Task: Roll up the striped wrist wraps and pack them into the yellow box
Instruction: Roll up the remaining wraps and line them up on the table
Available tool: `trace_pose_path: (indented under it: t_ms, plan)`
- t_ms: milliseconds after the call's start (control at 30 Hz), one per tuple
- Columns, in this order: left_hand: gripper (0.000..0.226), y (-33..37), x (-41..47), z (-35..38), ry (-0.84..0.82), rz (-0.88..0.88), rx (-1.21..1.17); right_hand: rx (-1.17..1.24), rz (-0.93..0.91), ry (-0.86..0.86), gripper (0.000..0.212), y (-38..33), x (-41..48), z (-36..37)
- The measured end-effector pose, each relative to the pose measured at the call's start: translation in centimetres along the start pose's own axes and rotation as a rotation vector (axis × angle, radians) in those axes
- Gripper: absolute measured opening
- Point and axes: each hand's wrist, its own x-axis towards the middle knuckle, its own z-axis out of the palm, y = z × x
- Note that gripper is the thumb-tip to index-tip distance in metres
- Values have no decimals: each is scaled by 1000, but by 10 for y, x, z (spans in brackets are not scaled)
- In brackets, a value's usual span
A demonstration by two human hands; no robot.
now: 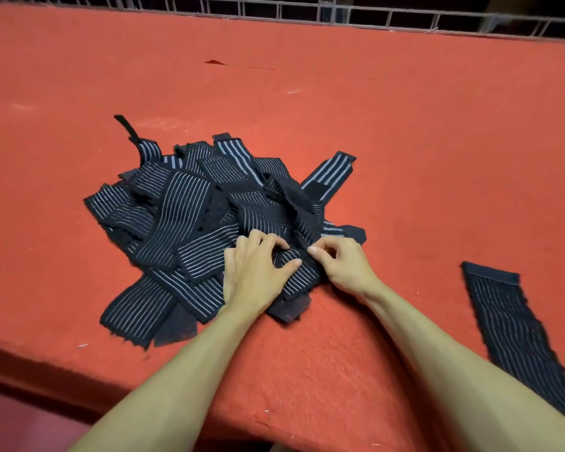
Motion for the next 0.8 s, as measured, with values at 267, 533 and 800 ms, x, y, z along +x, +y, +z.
trace_pose_path:
  t_ms: [267,533,800]
  plan:
    - [33,0,1,1,9,14,-11,211,95,53,30,3,4,-3]
    - [35,2,2,1,8,23,-12,396,193,190,32,3,5,0]
    - [45,0,0,4,67,50,2,941,269,232,17,8,0,-8]
